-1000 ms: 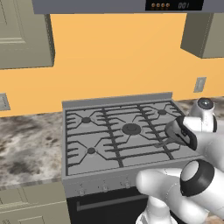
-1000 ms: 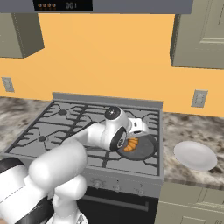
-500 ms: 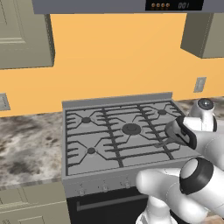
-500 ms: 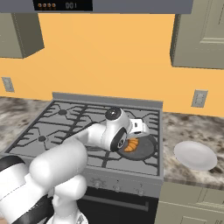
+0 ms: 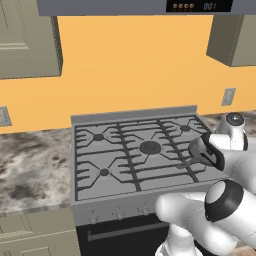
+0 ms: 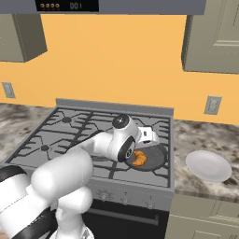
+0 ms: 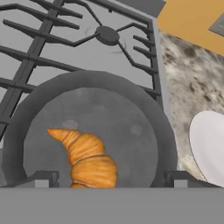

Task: Pick the croissant and place it on the pan. Then turn on the stove to warm the croissant.

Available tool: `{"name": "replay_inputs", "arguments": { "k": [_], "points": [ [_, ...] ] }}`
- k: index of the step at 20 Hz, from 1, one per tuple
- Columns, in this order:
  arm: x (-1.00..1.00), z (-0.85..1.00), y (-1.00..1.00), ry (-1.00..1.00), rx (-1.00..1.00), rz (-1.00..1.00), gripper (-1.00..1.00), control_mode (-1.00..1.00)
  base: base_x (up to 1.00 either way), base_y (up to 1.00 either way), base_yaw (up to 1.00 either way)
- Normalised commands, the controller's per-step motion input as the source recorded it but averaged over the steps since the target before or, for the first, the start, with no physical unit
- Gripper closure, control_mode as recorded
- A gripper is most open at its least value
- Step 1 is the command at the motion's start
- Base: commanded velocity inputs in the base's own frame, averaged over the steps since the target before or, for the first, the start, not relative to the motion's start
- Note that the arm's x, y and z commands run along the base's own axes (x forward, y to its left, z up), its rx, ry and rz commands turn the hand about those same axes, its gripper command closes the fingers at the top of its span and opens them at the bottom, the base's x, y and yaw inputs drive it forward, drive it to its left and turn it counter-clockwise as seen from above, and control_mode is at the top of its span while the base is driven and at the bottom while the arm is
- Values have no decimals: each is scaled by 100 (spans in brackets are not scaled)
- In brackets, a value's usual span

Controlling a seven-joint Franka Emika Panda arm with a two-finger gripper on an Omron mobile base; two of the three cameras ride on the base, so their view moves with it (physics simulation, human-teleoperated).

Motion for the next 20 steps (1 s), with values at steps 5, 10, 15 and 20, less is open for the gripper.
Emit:
{"name": "replay_inputs", "arguments": {
  "k": [5, 10, 15, 20],
  "points": [
    [-15, 33, 0, -6, 0, 0, -100, -100, 0, 0, 0],
    [-33, 49, 0, -12, 0, 0, -100, -100, 0, 0, 0],
    [-61, 30, 0, -13, 0, 0, -100, -100, 0, 0, 0],
    [-88, 16, 0, -14, 0, 0, -100, -100, 0, 0, 0]
  ]
}}
